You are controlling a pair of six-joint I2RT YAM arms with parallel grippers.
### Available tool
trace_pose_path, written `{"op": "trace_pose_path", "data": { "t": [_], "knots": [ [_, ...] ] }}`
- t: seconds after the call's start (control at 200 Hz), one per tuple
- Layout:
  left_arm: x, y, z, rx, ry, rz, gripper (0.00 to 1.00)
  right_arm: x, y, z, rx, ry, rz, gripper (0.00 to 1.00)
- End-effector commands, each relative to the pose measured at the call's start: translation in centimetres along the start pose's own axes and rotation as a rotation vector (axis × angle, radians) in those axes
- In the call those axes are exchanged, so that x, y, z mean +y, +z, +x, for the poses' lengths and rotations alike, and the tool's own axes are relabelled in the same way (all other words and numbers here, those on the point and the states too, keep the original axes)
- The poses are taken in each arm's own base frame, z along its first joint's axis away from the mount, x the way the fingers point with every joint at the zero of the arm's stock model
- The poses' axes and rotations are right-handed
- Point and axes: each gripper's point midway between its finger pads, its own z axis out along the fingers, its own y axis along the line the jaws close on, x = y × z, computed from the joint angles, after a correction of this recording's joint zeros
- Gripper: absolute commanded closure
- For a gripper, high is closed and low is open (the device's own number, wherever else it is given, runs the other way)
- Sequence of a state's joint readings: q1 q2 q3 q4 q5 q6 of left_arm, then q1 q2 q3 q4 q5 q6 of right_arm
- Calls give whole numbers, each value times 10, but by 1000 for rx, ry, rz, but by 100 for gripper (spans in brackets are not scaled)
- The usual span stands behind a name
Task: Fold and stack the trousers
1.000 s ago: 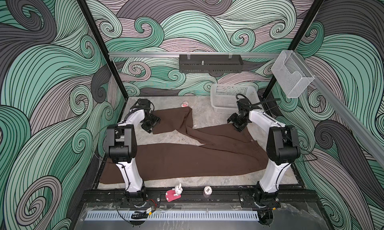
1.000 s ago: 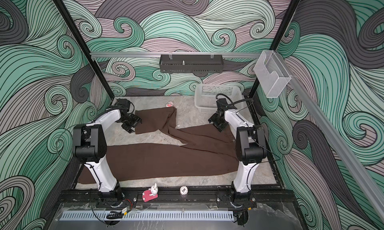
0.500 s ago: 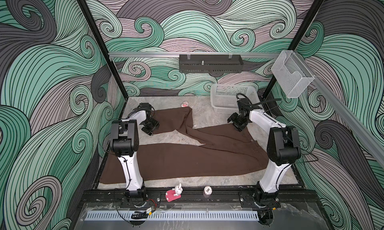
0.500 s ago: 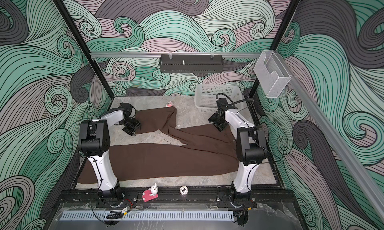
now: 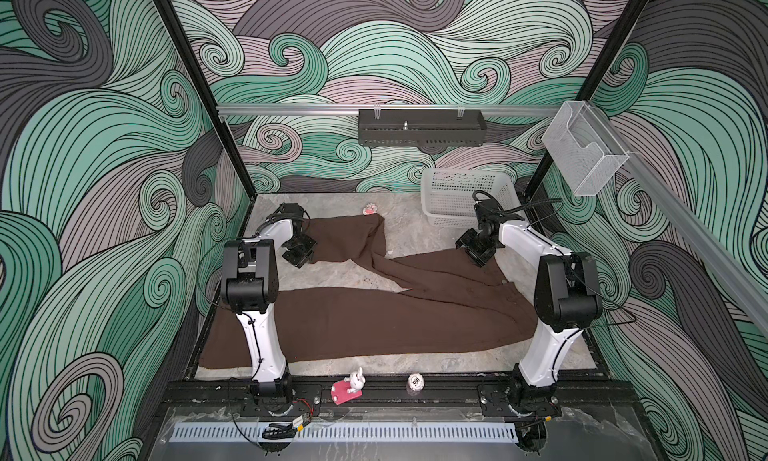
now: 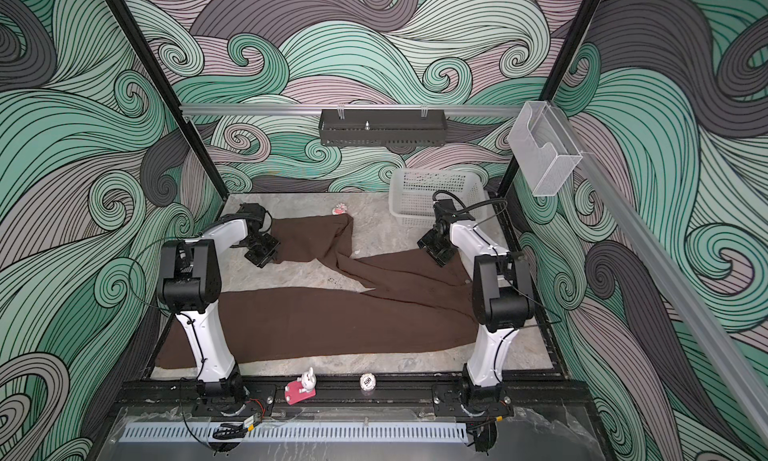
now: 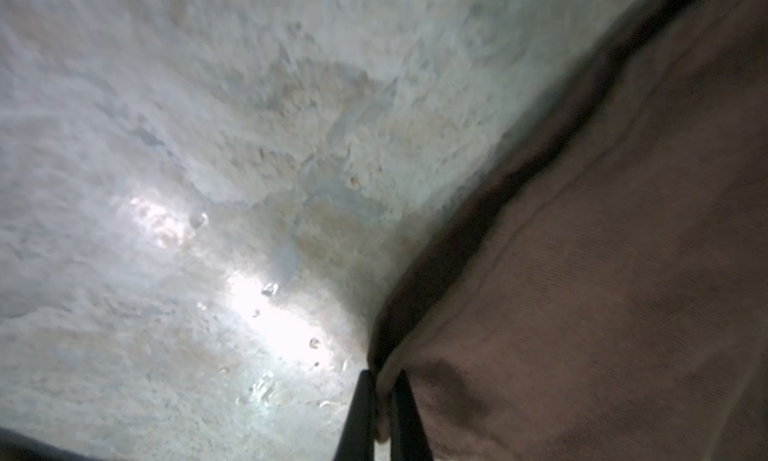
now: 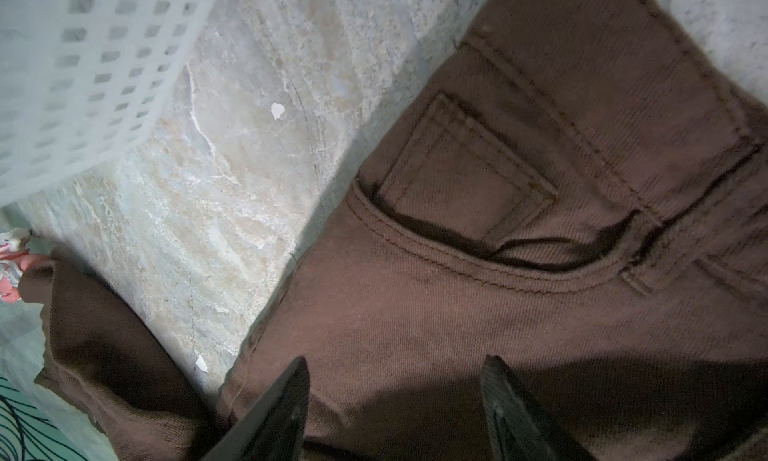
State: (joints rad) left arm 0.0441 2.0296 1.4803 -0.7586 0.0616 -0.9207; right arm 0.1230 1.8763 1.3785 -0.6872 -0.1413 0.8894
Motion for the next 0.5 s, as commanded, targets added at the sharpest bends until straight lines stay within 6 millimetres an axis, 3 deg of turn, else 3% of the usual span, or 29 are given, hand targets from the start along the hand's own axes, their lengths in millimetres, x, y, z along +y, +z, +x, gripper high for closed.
{"op": "trace_pose_path", "data": {
  "t": [0.0,0.145,0.3,0.495],
  "knots": [
    [8,-45,-30,-118,-28,-6,100,-13,6,5,32,51,32,33],
    [52,-72,-56,-203,-132,-25,100,-26,17,9,45,68,75,33],
    [105,-83,-82,-238,-230,-63,100,-44,29,12,54,76,133,33],
    [135,-85,-101,-244,-259,-79,100,-61,46,11,62,85,198,33]
  ]
}}
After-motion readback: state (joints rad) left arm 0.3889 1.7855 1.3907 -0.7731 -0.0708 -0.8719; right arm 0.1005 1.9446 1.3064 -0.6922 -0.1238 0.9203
